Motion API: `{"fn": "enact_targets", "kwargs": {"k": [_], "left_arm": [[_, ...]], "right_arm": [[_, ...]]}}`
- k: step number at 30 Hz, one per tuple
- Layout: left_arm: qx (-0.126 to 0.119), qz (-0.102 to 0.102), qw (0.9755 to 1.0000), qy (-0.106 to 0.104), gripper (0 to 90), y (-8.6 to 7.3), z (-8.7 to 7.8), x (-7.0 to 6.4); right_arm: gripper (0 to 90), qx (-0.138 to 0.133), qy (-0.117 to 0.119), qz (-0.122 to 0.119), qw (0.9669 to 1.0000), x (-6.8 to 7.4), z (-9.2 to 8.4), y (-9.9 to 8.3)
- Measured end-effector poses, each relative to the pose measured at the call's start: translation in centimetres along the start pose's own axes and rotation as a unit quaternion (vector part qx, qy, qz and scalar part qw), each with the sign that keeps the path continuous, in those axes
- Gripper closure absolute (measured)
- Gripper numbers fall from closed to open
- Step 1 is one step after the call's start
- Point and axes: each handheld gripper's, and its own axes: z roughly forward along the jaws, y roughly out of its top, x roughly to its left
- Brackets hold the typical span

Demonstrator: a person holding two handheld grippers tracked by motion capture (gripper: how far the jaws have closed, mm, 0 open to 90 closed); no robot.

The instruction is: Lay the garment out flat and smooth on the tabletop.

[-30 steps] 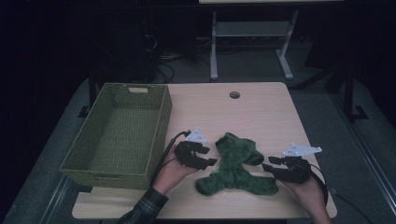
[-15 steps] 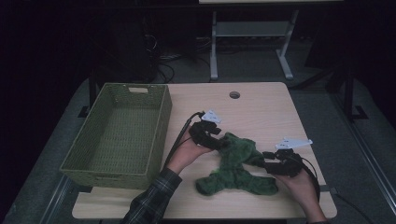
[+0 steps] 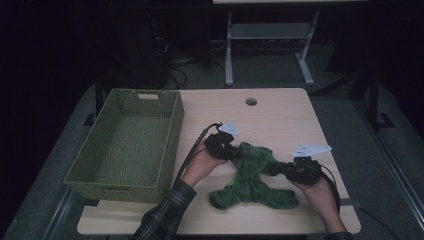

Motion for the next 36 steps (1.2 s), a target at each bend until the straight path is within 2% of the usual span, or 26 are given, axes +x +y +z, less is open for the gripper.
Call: {"fn": "enact_targets", "kwargs": {"k": [2,5,7,10,13,15,17,20,22,23,25,26,28,30,31,33,35,36], "left_arm": [[-0.009,0.0,0.9998,0.02,81.8,-0.2,-1.1,-0.1],[-0.022,-0.015,0.9985,0.048,81.8,-1.0,-2.5,-0.1],[-0.026,-0.024,0.9975,0.061,81.9,-1.7,-3.2,0.0],[-0.021,-0.051,0.996,0.071,81.9,-3.3,-3.4,0.3],[-0.006,-0.075,0.9945,0.074,82.0,-4.7,-2.8,0.5],[0.007,-0.082,0.9941,0.071,81.9,-5.5,-2.2,0.7],[0.021,-0.09,0.9936,0.065,81.9,-6.3,-1.4,0.7],[0.039,-0.096,0.9932,0.055,81.8,-7.2,-0.3,0.9],[0.044,-0.096,0.9932,0.05,81.7,-7.7,0.3,0.9],[0.039,-0.101,0.993,0.048,81.5,-7.7,0.5,0.8],[0.046,-0.09,0.9937,0.049,80.8,-7.7,0.5,0.8],[0.045,-0.091,0.9936,0.049,79.9,-7.6,0.5,0.8],[0.044,-0.091,0.9935,0.052,72.6,-7.6,0.5,0.7],[0.032,-0.097,0.9933,0.054,63.5,-7.3,0.0,0.6],[0.032,-0.093,0.9936,0.055,60.8,-7.1,-0.3,0.6],[0.014,-0.087,0.9945,0.056,56.8,-6.4,-1.4,0.4],[-0.004,-0.075,0.9949,0.066,55.3,-5.4,-2.5,0.1],[-0.01,-0.072,0.995,0.068,55.0,-4.9,-2.9,0.1]], "right_arm": [[81.6,-0.005,-0.009,-0.016,0.9998,0.1,-0.3,0.8],[81.5,-0.016,-0.016,-0.031,0.9993,0.2,-0.6,2.1],[81.2,-0.019,-0.018,-0.039,0.9989,0.4,-0.6,2.8],[81.1,-0.017,-0.011,-0.059,0.998,0.9,0.2,4.3],[81.1,-0.012,-0.009,-0.063,0.9979,1.1,1.0,4.6],[81.1,0.007,0.0,-0.062,0.998,0.9,2.3,4.6],[81.2,0.037,0.008,-0.055,0.9978,0.6,3.8,3.9],[81.4,0.051,0.013,-0.051,0.9973,0.3,4.5,3.4],[81.5,0.063,0.019,-0.04,0.997,0.1,5.1,2.8],[81.6,0.072,0.019,-0.038,0.9965,0.0,5.5,2.5],[81.6,0.085,0.023,-0.04,0.9953,0.0,5.8,2.1],[81.6,0.087,0.024,-0.04,0.9952,0.0,5.9,2.0],[80.0,0.088,0.025,-0.037,0.9952,0.1,5.9,2.0],[71.6,0.087,0.021,-0.038,0.9952,0.1,5.7,2.1],[68.3,0.082,0.019,-0.04,0.9956,0.1,5.5,2.2],[63.7,0.067,0.013,-0.041,0.9968,0.2,4.6,2.7],[63.2,0.042,0.005,-0.033,0.9986,0.3,3.6,3.3],[61.9,0.039,0.006,-0.036,0.9986,0.2,3.3,3.7]]}}
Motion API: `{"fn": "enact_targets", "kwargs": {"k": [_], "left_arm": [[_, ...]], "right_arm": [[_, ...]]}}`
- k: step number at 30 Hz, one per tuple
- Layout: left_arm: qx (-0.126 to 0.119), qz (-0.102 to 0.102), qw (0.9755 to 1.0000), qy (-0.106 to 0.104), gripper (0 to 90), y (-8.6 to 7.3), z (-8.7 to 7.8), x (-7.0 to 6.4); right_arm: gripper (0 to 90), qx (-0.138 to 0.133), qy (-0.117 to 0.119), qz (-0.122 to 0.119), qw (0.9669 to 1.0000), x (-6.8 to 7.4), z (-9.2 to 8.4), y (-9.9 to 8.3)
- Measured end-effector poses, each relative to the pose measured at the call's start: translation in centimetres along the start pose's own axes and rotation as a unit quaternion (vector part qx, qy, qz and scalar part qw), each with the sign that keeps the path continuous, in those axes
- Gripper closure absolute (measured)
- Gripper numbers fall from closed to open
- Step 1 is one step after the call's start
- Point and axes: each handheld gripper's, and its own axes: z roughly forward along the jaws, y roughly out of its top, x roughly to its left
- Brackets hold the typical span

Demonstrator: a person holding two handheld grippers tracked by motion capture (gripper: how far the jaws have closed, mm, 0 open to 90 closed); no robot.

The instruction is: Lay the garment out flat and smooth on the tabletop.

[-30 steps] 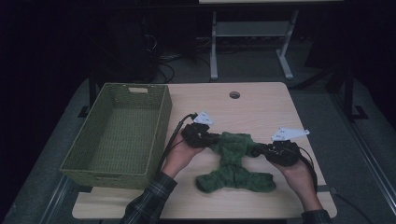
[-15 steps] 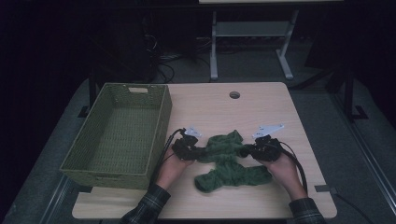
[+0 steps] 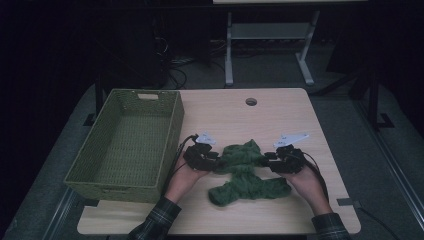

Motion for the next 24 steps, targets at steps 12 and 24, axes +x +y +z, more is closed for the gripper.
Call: {"fn": "enact_targets", "kwargs": {"k": [12,24], "left_arm": [[-0.022,-0.018,0.9992,0.028,55.1,4.0,1.5,2.8],[0.03,-0.037,0.9988,0.013,55.2,2.6,5.6,4.2]], "right_arm": [[59.6,-0.029,-0.014,0.018,0.9993,-2.0,0.0,4.9],[59.2,0.023,0.001,0.052,0.9984,-3.4,5.0,5.1]]}}
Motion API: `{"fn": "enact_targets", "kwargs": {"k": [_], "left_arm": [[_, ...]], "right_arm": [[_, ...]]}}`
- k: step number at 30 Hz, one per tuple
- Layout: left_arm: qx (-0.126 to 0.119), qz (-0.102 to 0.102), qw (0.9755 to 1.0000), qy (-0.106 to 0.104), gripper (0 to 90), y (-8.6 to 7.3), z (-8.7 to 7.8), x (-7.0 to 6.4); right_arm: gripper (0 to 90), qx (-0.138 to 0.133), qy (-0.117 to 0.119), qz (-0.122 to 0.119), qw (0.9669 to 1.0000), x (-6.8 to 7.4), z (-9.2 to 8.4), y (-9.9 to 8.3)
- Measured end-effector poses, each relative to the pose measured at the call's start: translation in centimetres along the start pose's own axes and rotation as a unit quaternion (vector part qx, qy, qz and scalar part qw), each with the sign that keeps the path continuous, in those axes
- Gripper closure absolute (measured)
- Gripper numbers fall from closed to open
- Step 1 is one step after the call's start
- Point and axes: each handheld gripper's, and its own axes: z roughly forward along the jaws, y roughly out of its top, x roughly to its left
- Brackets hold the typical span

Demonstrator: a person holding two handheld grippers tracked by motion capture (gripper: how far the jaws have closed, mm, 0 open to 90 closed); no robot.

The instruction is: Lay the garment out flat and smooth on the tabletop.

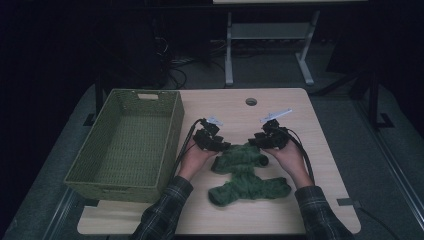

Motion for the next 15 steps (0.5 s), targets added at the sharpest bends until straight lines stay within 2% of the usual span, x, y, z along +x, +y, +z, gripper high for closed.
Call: {"fn": "enact_targets", "kwargs": {"k": [3,6,9,10,11,12,14,15], "left_arm": [[0.016,0.009,0.9998,-0.006,58.8,-0.2,0.3,-0.1],[0.022,0.005,0.9996,-0.018,64.2,-0.5,0.7,-0.4],[0.043,0.024,0.9985,-0.025,71.7,-0.5,1.0,-0.6],[0.037,0.019,0.9988,-0.027,75.5,-0.5,1.2,-0.8],[0.043,0.03,0.9983,-0.026,79.5,-0.5,1.1,-0.8],[0.04,0.028,0.9984,-0.029,82.7,-0.5,1.1,-0.9],[0.034,0.026,0.9985,-0.035,86.0,-0.4,1.0,-1.1],[0.033,0.032,0.9983,-0.035,86.5,-0.3,0.7,-1.1]], "right_arm": [[60.0,0.024,0.006,0.005,0.9997,-0.1,0.6,-0.7],[64.2,0.029,0.007,0.005,0.9995,0.1,0.8,-1.5],[72.1,0.038,0.013,0.003,0.9992,0.3,1.1,-2.1],[76.0,0.035,0.012,-0.007,0.9993,0.4,1.1,-2.3],[79.5,0.031,0.009,-0.01,0.9994,0.5,0.9,-2.4],[82.5,0.03,0.01,-0.009,0.9995,0.6,0.8,-2.4],[85.6,0.028,0.009,-0.018,0.9994,0.7,0.6,-2.5],[86.1,0.028,0.01,-0.02,0.9994,0.8,0.5,-2.4]]}}
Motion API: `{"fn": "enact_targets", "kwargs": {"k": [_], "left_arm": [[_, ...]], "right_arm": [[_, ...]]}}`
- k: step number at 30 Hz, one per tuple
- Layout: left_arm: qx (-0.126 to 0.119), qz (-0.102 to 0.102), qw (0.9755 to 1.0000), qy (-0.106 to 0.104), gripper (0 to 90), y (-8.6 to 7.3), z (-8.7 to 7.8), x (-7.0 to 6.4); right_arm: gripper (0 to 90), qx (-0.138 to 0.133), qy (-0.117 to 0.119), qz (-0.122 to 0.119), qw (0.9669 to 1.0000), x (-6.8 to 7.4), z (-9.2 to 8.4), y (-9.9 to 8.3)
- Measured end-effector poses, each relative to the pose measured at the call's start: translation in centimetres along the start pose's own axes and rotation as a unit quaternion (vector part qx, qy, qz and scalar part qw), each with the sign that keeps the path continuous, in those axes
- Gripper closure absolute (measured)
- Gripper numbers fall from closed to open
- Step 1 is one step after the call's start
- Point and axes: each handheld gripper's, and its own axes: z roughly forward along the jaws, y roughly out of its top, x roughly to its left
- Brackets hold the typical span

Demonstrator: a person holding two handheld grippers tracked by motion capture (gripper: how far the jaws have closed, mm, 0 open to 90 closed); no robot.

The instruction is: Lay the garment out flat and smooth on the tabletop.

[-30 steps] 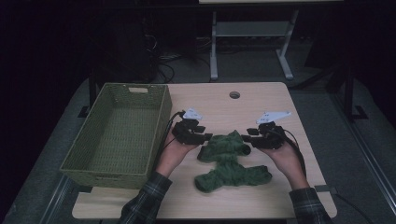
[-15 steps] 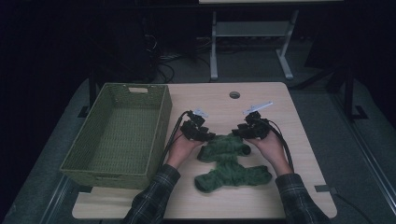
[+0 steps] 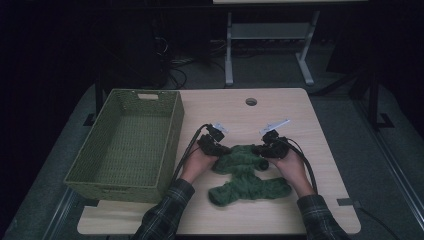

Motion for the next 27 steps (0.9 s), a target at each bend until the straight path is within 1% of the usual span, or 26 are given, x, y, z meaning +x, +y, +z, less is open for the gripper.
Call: {"fn": "enact_targets", "kwargs": {"k": [2,4,5,6,7,9,10,12,13,14,16,17,19,20,21,23,24,25,26,27], "left_arm": [[-0.011,0.008,0.9999,0.004,86.9,0.2,-0.7,-0.1],[-0.033,0.005,0.9994,0.01,86.9,0.5,-1.6,-0.3],[-0.045,0.009,0.9988,0.015,86.8,0.7,-2.1,-0.3],[-0.052,0.011,0.9984,0.019,86.8,0.9,-2.6,-0.3],[-0.072,0.012,0.997,0.026,86.8,1.1,-3.3,-0.5],[-0.098,0.018,0.9941,0.043,86.7,1.4,-4.4,-0.6],[-0.106,0.019,0.9931,0.047,86.7,1.4,-4.8,-0.7],[-0.126,0.021,0.9899,0.061,86.8,1.4,-5.5,-0.7],[-0.128,0.024,0.9894,0.065,86.8,1.3,-5.6,-0.7],[-0.135,0.021,0.9884,0.067,86.9,1.2,-5.6,-0.6],[-0.139,0.012,0.9879,0.068,86.9,0.9,-5.4,-0.4],[-0.136,0.01,0.9883,0.069,86.9,0.7,-5.2,-0.3],[-0.135,0.005,0.9883,0.072,87.2,0.4,-4.6,0.0],[-0.13,0.003,0.9889,0.073,87.4,0.2,-4.3,0.1],[-0.129,-0.001,0.9887,0.077,87.5,0.1,-4.0,0.3],[-0.119,-0.013,0.9899,0.077,87.5,-0.1,-3.4,0.7],[-0.11,-0.019,0.9906,0.079,87.5,-0.3,-3.0,1.0],[-0.1,-0.025,0.9912,0.083,87.4,-0.4,-2.5,1.2],[-0.092,-0.028,0.9912,0.091,87.2,-0.6,-2.1,1.4],[-0.084,-0.03,0.9914,0.096,87.1,-0.8,-1.7,1.6]], "right_arm": [[86.4,-0.005,-0.005,-0.007,0.9999,0.0,-0.5,0.2],[86.4,-0.017,-0.012,-0.011,0.9997,0.1,-1.3,0.5],[86.4,-0.036,-0.019,-0.016,0.999,0.2,-2.3,1.0],[86.4,-0.047,-0.024,-0.021,0.9984,0.3,-2.7,1.2],[86.4,-0.047,-0.024,-0.021,0.9984,0.3,-2.7,1.2],[86.5,-0.078,-0.039,-0.03,0.9957,0.4,-4.7,1.7],[86.5,-0.078,-0.039,-0.03,0.9957,0.4,-4.7,1.7],[86.6,-0.1,-0.042,-0.033,0.9935,0.3,-5.6,1.8],[86.6,-0.104,-0.043,-0.032,0.9932,0.2,-5.8,1.7],[86.7,-0.106,-0.043,-0.032,0.9929,0.1,-6.0,1.6],[86.6,-0.105,-0.039,-0.025,0.9934,-0.3,-6.0,1.3],[86.6,-0.105,-0.036,-0.021,0.9936,-0.4,-5.9,1.0],[86.6,-0.1,-0.035,-0.014,0.9943,-0.7,-5.5,0.6],[86.6,-0.097,-0.032,-0.008,0.9948,-0.8,-5.3,0.3],[86.7,-0.093,-0.033,-0.007,0.995,-0.9,-5.1,0.1],[86.9,-0.084,-0.033,0.0,0.9959,-1.3,-4.6,-0.1],[87.0,-0.082,-0.033,0.001,0.9961,-1.4,-4.5,-0.2],[86.9,-0.073,-0.034,0.01,0.9967,-1.6,-4.2,-0.3],[87.7,-0.063,-0.038,0.015,0.9972,-1.7,-3.8,-0.3],[89.7,-0.05,-0.053,0.01,0.9973,-1.8,-3.5,-0.3]]}}
